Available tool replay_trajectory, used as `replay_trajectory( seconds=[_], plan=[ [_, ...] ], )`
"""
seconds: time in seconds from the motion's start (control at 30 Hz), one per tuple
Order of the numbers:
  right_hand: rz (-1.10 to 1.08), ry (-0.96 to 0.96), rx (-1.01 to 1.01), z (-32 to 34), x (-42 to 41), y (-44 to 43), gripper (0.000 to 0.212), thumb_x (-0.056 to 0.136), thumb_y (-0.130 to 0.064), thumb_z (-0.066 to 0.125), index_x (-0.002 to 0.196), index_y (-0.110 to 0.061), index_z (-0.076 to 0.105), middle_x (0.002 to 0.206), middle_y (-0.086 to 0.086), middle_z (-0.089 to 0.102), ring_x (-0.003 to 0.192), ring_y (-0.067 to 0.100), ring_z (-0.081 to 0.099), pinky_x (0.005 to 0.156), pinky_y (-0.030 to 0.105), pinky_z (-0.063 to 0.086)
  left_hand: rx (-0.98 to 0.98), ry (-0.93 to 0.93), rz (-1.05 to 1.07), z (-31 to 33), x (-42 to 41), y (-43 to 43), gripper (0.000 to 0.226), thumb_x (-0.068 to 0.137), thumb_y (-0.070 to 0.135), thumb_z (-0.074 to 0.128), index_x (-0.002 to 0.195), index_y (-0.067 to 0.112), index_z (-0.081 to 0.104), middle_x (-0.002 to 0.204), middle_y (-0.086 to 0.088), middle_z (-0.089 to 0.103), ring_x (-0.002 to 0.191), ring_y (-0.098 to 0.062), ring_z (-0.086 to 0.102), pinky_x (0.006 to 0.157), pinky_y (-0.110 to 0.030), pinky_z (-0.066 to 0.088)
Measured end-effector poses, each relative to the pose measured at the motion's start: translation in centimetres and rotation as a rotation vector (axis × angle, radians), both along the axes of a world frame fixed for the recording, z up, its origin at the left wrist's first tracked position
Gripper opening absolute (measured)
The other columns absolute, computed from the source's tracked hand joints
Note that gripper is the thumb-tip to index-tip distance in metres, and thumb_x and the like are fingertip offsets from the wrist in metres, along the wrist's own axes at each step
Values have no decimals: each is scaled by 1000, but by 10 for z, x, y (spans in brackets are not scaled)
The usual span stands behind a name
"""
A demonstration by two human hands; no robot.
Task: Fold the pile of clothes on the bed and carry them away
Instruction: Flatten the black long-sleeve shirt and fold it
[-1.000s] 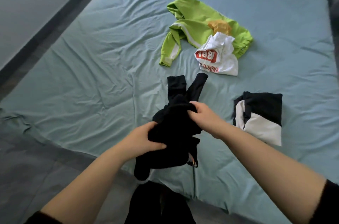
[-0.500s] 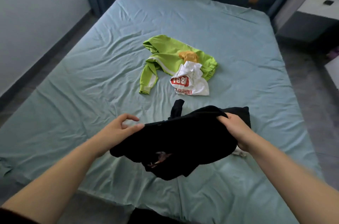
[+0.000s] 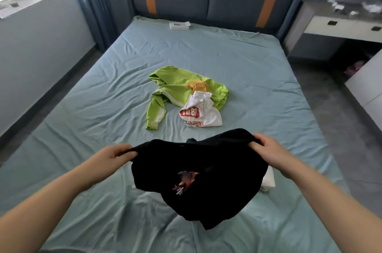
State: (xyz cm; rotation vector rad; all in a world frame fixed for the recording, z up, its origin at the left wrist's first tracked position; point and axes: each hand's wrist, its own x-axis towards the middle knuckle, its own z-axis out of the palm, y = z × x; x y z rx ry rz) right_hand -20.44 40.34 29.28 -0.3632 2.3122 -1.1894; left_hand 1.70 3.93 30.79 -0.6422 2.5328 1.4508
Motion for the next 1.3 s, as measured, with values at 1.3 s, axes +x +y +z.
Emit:
replay_trajectory(
  seconds=[1.3],
  plan=[
    [58,124,-464,102,-34,-29,21,78,-38,68,90,-23,78,93,-2,76,90,8,70,80,15,52,-357,474,194,130,-35,-17,8,91,30,63,84,33,64,80,12,70,64,-10,61,64,-17,44]
  ],
)
